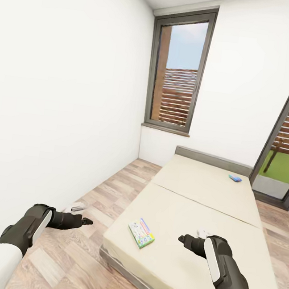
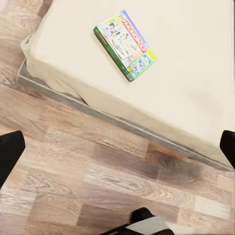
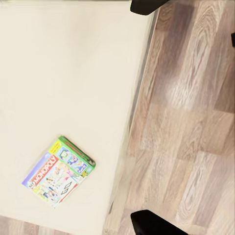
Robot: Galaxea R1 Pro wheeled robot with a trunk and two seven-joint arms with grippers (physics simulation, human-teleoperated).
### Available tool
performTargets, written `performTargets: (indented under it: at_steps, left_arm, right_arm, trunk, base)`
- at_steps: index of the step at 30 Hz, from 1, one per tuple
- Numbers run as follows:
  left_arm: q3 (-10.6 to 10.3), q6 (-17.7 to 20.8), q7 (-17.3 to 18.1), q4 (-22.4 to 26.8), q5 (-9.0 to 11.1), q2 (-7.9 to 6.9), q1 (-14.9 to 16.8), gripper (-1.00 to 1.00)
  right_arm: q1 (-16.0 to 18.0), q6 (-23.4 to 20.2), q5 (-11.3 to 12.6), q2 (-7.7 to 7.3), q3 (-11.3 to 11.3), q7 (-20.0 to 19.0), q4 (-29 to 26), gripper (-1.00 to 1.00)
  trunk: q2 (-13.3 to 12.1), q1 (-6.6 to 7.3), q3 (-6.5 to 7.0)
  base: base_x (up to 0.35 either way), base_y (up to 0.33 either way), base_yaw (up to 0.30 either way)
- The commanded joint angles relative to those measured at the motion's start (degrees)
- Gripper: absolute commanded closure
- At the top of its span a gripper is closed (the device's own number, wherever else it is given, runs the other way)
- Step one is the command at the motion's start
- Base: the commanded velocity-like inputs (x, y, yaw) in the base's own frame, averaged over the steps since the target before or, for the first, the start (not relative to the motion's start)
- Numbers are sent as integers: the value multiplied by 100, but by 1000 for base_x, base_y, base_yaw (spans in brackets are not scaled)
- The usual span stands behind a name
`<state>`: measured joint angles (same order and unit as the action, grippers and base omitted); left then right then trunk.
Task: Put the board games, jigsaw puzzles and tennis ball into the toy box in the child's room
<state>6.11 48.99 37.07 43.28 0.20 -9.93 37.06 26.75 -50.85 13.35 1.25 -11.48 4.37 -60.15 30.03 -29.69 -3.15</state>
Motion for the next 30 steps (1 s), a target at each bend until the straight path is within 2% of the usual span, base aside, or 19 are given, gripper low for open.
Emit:
performTargets:
  at_steps: [1,16,30]
  left_arm:
    - [13,41,20,5,3,0,3,-100]
    - [19,40,23,5,-2,-7,3,-100]
    - [22,34,28,5,7,-99,3,-100]
  right_arm:
    - [8,-21,57,7,-14,46,-5,-100]
    - [9,-15,54,6,-92,44,29,-100]
    - [14,-4,54,0,-99,-37,38,-100]
  trunk:
    - [11,-4,-12]
    - [11,-4,-14]
    - [11,-4,-76]
  base:
    - [132,181,-282]
    - [136,199,-282]
    - [141,232,-251]
